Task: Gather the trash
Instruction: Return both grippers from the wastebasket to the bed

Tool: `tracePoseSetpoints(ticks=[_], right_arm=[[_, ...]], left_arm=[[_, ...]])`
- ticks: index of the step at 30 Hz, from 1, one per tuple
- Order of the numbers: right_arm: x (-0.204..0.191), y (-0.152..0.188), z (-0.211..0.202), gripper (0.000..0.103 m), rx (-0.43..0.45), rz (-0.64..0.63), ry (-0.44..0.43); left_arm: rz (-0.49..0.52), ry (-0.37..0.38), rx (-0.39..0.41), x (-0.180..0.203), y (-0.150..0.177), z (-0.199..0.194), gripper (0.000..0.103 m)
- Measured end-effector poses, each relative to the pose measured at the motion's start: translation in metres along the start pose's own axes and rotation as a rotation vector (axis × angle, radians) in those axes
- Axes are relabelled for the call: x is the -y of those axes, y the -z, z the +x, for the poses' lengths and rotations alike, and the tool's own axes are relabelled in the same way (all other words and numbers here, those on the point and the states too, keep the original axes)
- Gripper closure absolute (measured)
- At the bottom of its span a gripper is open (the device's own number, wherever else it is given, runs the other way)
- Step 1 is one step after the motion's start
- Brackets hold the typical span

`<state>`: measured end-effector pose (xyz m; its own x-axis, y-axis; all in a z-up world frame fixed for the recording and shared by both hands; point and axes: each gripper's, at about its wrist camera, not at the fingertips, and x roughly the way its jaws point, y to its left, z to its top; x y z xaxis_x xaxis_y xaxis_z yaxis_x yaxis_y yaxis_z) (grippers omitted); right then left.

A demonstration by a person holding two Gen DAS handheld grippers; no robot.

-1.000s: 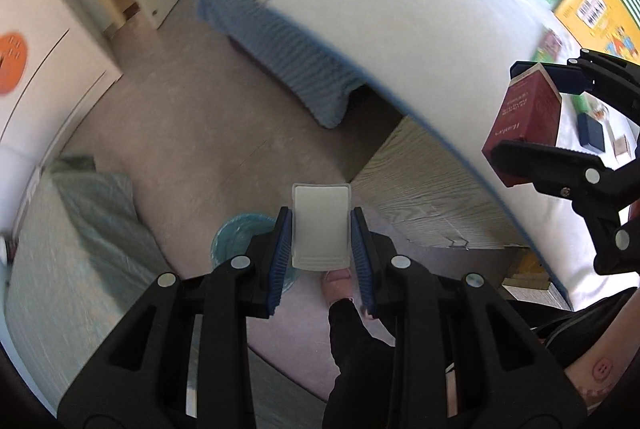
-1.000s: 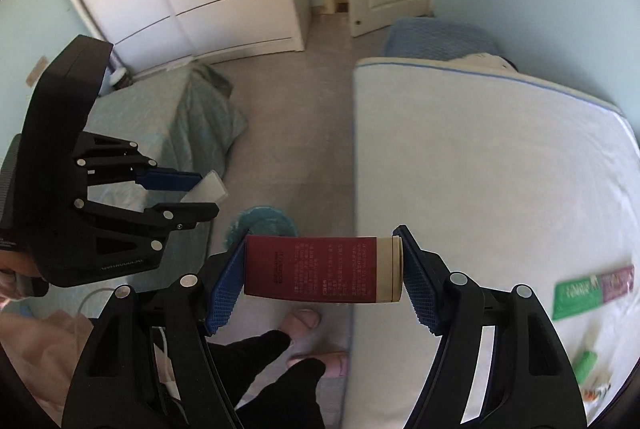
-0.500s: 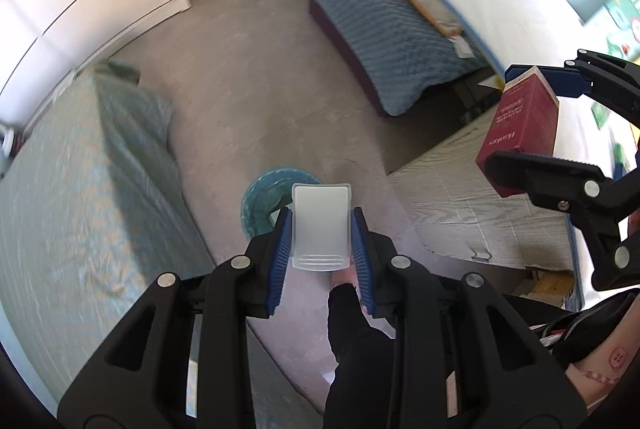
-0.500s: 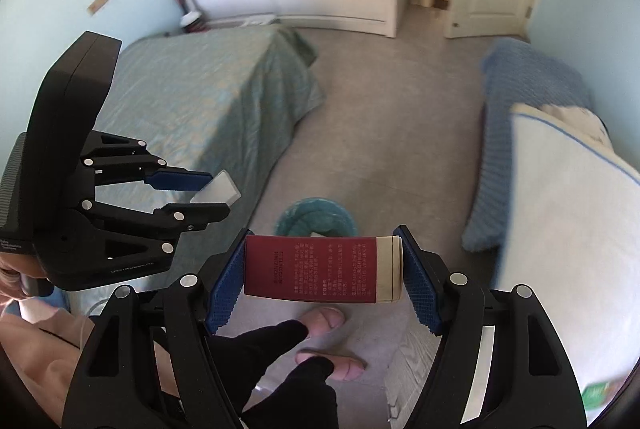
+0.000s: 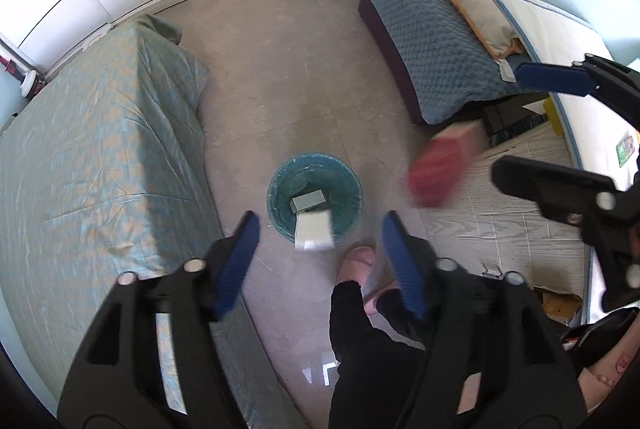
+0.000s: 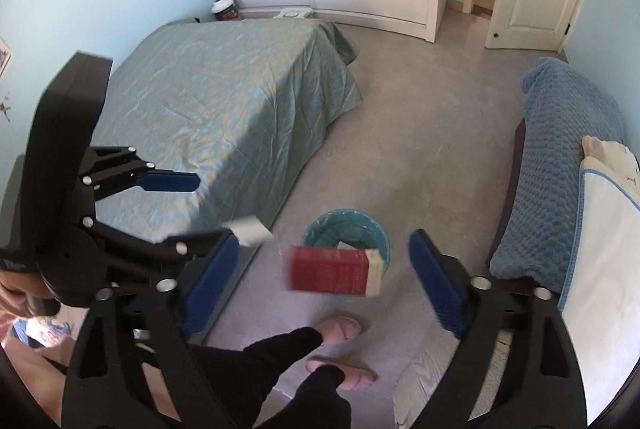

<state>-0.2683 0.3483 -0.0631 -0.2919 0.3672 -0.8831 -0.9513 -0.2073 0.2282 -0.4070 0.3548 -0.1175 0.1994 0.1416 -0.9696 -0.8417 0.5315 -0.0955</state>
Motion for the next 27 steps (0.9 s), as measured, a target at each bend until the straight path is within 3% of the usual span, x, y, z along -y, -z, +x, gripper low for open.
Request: tracePoseSetpoints(ticks=[13, 27], right_arm=[[0.012, 0.007, -0.011, 0.014, 0.011, 0.076, 0.059], [0.049, 0.049, -0.048, 0.014, 0.053, 0.211, 0.146]], left_arm=[[0.031, 0.0, -0.007, 0.001, 0.0, 0.006, 0.035], [0.212, 0.017, 0.034, 0.066, -0.015, -0.005, 0.035]])
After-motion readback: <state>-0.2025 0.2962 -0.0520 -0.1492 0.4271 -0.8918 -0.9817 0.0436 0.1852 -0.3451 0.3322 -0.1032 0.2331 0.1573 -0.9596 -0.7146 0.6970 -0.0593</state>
